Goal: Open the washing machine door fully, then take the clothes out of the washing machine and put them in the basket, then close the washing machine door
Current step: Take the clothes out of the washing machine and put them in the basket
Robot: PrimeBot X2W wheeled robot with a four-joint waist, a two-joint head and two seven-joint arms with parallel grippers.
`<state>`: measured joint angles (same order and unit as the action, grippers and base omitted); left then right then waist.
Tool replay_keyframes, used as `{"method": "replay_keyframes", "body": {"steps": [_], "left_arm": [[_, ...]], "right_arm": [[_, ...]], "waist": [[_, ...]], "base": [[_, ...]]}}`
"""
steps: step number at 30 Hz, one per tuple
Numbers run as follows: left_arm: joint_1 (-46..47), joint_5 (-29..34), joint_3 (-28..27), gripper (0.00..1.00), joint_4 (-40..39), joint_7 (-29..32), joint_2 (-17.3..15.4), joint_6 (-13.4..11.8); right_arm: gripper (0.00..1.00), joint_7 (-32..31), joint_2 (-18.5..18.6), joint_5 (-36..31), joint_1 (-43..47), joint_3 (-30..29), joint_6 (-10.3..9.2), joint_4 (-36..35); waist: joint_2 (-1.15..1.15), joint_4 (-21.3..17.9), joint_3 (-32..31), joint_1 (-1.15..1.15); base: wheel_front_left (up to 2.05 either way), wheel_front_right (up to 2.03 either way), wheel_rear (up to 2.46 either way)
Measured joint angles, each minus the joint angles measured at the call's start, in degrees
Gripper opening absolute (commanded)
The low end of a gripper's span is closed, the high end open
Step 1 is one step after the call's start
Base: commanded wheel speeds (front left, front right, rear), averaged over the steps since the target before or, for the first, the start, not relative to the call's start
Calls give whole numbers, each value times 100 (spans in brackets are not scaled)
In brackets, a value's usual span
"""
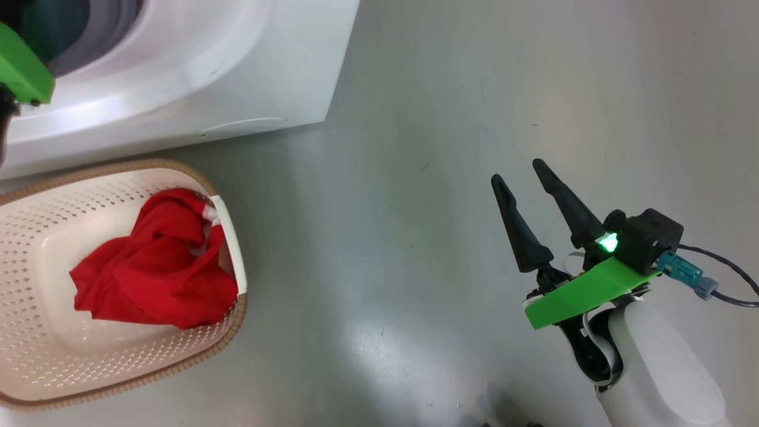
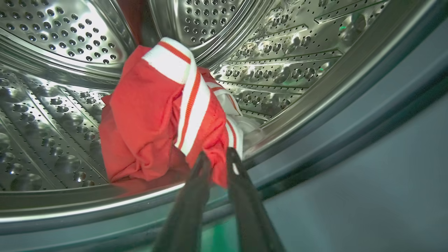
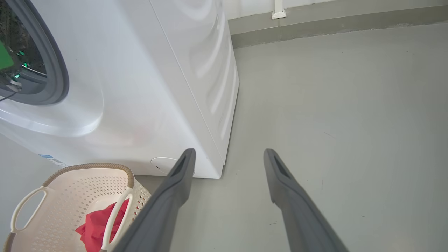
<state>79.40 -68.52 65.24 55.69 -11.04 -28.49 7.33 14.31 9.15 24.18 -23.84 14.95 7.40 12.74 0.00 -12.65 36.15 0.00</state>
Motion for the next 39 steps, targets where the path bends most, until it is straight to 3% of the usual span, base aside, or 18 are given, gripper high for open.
{"method": "replay_keyframes", "body": {"steps": [9,18,23,39], "left_arm": [[51,-241,218,0,25,-186,9,0],[52,-476,93,0,-148,-326,25,-1],[-31,-333,-525,0,-407,-334,24,-1],[-1321,953,-2674,0,-1228,-343,246,-1]], "right_arm": [[100,0,1,0,0,-3,0,-4],[100,0,22,-10,-1,-33,0,-4],[100,0,64,-34,-1,-71,0,-5],[100,0,192,-40,8,-155,0,-5]], "waist": [[0,49,8,0],[0,194,-35,0],[0,301,-53,0],[0,617,-275,0]], "base": [[0,0,0],[0,0,0],[0,0,0],[0,0,0]]}}
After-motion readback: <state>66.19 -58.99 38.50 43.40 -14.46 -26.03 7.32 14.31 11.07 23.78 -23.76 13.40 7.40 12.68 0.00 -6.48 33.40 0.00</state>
